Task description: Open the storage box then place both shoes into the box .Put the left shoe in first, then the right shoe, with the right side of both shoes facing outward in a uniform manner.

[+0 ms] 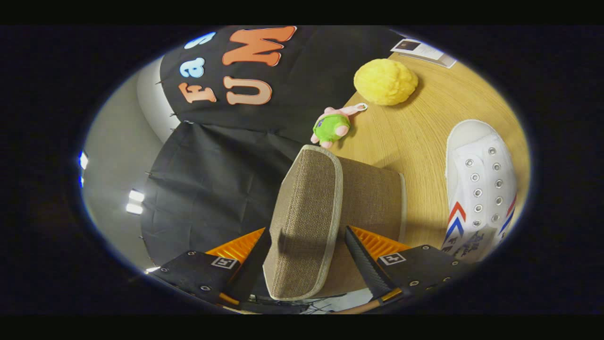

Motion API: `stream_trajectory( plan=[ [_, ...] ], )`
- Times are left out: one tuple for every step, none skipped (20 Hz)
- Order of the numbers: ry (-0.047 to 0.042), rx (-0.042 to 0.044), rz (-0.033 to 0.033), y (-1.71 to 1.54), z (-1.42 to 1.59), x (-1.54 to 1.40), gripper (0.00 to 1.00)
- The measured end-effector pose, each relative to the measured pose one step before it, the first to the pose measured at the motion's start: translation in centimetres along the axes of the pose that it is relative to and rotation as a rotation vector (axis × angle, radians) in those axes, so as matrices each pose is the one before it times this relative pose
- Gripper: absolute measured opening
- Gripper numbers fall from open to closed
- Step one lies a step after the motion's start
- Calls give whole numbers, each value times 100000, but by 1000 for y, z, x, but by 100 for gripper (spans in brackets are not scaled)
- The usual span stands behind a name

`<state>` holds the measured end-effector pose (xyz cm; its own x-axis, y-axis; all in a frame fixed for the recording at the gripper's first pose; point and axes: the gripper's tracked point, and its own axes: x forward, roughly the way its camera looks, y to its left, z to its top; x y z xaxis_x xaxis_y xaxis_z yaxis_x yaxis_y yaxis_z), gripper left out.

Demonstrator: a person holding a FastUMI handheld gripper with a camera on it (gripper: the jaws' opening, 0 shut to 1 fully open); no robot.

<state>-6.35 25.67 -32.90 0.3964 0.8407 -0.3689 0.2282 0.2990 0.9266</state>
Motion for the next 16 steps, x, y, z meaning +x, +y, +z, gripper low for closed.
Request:
stream_trajectory(
  plan=[
    [-2290,-1367,-472,116,421,-63,90],
    [-1261,-3727,-2258,-375,14,-119,83],
    [-479,-4065,-2067,-354,-24,66,81],
    [31,-2009,-945,45,-114,-178,72],
    [158,-875,-1090,-97,105,-83,71],
    [-418,-873,-851,52,206,-80,69],
    [-318,-1454,-551,-61,45,-31,69],
    [-752,-2020,-603,142,150,-32,68],
    [-435,-2243,-898,21,177,33,68],
    [-165,-1333,-908,63,36,-55,65],
    [-121,-1080,-1194,-54,143,-27,65],
    [-800,-955,-1656,-94,36,-216,63],
    [-1344,-1784,-2226,-52,309,-216,63],
    [-1872,-4007,-3655,-102,524,-314,62],
    [-3740,-4621,-2959,-84,890,-621,61],
    [-4211,-4051,-827,679,1065,77,52]
  ],
)
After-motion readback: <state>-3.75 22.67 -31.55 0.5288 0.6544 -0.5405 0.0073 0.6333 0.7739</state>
